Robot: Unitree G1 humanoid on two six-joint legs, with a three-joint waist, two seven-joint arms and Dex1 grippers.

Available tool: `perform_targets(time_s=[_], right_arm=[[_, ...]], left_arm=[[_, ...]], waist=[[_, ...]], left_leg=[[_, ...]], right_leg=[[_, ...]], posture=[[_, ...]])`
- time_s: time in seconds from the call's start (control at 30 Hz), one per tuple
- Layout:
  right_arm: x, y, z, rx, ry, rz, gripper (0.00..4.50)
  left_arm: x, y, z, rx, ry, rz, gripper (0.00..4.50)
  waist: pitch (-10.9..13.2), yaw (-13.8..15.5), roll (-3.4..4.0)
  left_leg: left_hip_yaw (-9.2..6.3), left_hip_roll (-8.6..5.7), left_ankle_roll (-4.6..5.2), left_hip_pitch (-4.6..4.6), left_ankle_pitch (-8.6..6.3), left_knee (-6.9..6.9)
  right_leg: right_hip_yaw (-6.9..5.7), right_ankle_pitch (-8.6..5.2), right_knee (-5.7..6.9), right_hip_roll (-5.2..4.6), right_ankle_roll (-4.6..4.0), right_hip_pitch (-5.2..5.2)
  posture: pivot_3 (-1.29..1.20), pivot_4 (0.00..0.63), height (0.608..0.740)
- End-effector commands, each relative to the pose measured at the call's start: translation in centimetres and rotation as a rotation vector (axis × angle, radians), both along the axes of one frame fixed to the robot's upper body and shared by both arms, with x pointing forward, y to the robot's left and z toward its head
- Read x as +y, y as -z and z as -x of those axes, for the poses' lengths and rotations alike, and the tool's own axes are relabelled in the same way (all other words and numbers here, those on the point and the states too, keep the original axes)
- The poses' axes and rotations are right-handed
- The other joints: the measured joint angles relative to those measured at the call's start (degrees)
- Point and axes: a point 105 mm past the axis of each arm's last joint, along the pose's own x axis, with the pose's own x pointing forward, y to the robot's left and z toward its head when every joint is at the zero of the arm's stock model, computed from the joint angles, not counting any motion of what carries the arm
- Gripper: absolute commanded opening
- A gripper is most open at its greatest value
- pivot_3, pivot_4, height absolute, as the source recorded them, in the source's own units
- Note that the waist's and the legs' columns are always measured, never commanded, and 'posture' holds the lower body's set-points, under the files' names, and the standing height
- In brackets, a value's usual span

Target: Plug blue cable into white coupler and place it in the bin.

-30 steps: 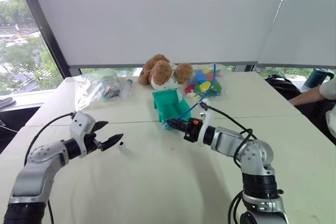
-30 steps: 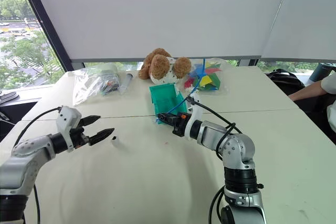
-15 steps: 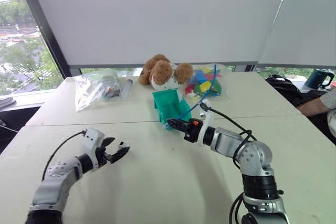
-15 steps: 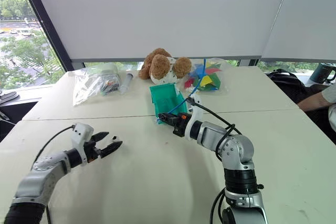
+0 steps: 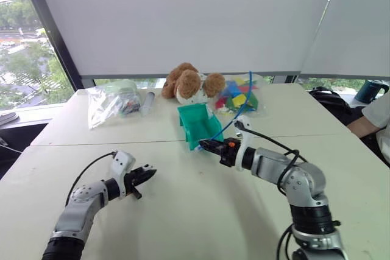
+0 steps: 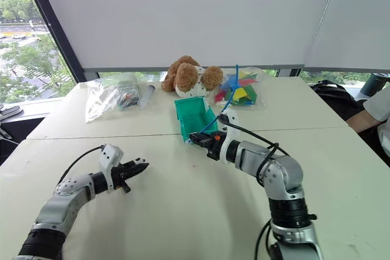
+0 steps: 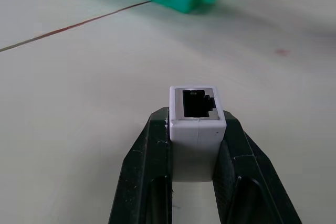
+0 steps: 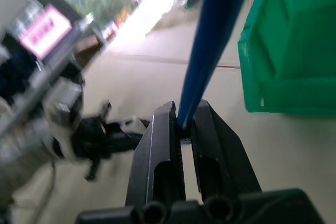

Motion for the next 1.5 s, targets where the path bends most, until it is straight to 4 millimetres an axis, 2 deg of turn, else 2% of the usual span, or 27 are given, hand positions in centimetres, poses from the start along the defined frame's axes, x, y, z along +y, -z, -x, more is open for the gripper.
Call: perform_targets(time_s=[0.03,0.2,0.37,0.6,1.0,1.37,1.5], right_arm=[[1.6,-2.3,2.1,-0.205,-0.209,0.120,0.00],[2.0,-1.2,3.1,-0.329,-0.405,0.342,0.00],[2.2,1.1,2.9,-0.341,-0.477,0.451,0.00],[3.0,2.7,2.6,-0.349,-0.512,0.488,0.00],[2.7,4.6,1.8,-0.355,-0.525,0.565,0.00],[2.0,5.5,3.1,-0.309,-0.615,0.612,0.00],[1.9,5.9,2.8,-0.304,-0.631,0.639,0.00]], left_arm=[[-3.8,-1.2,1.6,-0.036,0.314,-0.049,0.39],[-7.1,-0.3,1.2,-0.072,0.538,-0.154,0.39],[-8.5,1.9,0.0,-0.127,0.590,-0.254,0.39],[-8.6,3.0,-0.2,-0.147,0.602,-0.256,0.39],[-8.8,2.8,-0.4,-0.166,0.588,-0.241,0.39],[-8.6,2.7,-0.7,-0.167,0.577,-0.237,0.39],[-8.7,2.5,-0.8,-0.173,0.575,-0.235,0.39]], waist=[[0.0,-0.1,0.00],[0.0,-0.1,-0.03],[0.0,-0.2,-0.04],[0.0,0.1,-0.05],[0.0,0.1,-0.04],[0.0,0.1,-0.04],[0.0,0.2,-0.04]], left_leg=[[0.02,-0.02,0.00,-0.02,0.00,0.02],[0.06,-0.11,0.01,-0.02,0.00,0.07],[0.07,-0.02,0.01,-0.07,0.00,0.11],[0.02,0.01,0.01,-0.15,0.00,0.29],[-0.05,0.02,0.02,-0.22,0.00,0.63],[-0.06,0.02,0.02,-0.20,0.00,0.67],[-0.05,0.01,0.02,-0.20,0.00,0.68]], right_leg=[[0.00,0.00,-0.03,0.00,0.00,0.00],[-0.02,0.00,-0.02,0.23,0.01,0.00],[-0.04,-0.01,0.01,0.38,0.01,-0.03],[-0.05,0.00,0.07,0.35,0.01,-0.04],[-0.05,0.01,0.18,0.34,0.02,0.00],[-0.05,0.01,0.23,0.34,0.02,0.01],[-0.06,0.01,0.24,0.33,0.02,0.02]], posture=[[0.00,0.150,0.740],[0.00,0.150,0.740],[0.00,0.150,0.740],[0.00,0.150,0.740],[0.00,0.150,0.740],[0.00,0.150,0.740],[0.00,0.150,0.740]])
